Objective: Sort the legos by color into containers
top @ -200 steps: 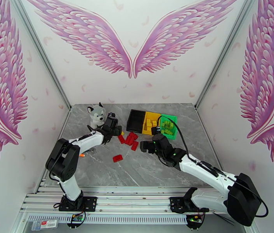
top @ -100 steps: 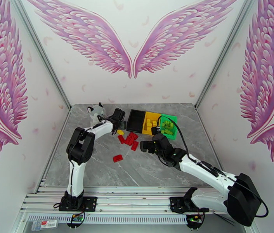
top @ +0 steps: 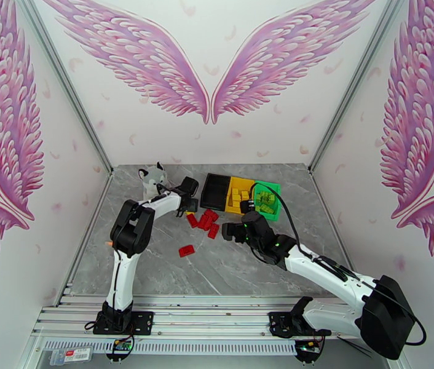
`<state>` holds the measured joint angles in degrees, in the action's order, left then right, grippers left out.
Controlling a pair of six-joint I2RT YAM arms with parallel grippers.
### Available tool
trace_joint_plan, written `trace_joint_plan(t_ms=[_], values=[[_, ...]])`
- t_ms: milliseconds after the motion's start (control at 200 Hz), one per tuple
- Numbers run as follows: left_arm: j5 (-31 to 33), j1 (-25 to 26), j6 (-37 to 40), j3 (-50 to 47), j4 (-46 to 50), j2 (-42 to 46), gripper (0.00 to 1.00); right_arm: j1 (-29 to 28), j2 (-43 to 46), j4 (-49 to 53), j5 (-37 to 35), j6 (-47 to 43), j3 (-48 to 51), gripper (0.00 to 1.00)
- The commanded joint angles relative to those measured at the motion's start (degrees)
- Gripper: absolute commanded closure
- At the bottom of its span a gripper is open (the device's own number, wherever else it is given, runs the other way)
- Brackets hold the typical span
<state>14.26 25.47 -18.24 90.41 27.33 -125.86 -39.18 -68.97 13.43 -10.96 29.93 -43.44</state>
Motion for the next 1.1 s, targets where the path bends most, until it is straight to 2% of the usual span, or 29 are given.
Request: trace_joint_plan(t_ms=[0,160,340,585,655,905,1100], values=[[-0.46,-0.52,1.1,-4.39,2.23,3.61,0.3,-0.42,0.41,-0.62,-1.32,-0.03,-0.97,0.04],[-0.2,-0.77,1.5,-9.27,0.46,6.16,0.33,-0.46,0.44,-0.67,-1.39,0.04,-1.03,0.04],[-1.4,-1.04,1.98,-11.78,-2.17,6.87,0.41,-0.46,-0.26,-0.76,-1.12,0.21,-1.09,0.04],[-5.17,-1.05,2.01,-12.4,-4.86,7.4,0.66,-0.46,-1.47,-0.77,-0.82,0.07,-1.53,0.04],[-6.27,-1.05,1.64,-13.21,-5.65,8.88,0.7,-0.46,-1.82,-0.6,-0.82,0.05,-1.72,0.04],[-11.17,-0.79,0.01,-15.81,-6.75,17.91,0.74,-0.42,-3.36,-0.69,-0.81,0.04,-2.52,0.04],[-21.34,1.78,-1.79,-15.21,-10.04,21.73,0.74,-0.38,-2.69,1.6,-4.57,1.65,-3.29,0.04]])
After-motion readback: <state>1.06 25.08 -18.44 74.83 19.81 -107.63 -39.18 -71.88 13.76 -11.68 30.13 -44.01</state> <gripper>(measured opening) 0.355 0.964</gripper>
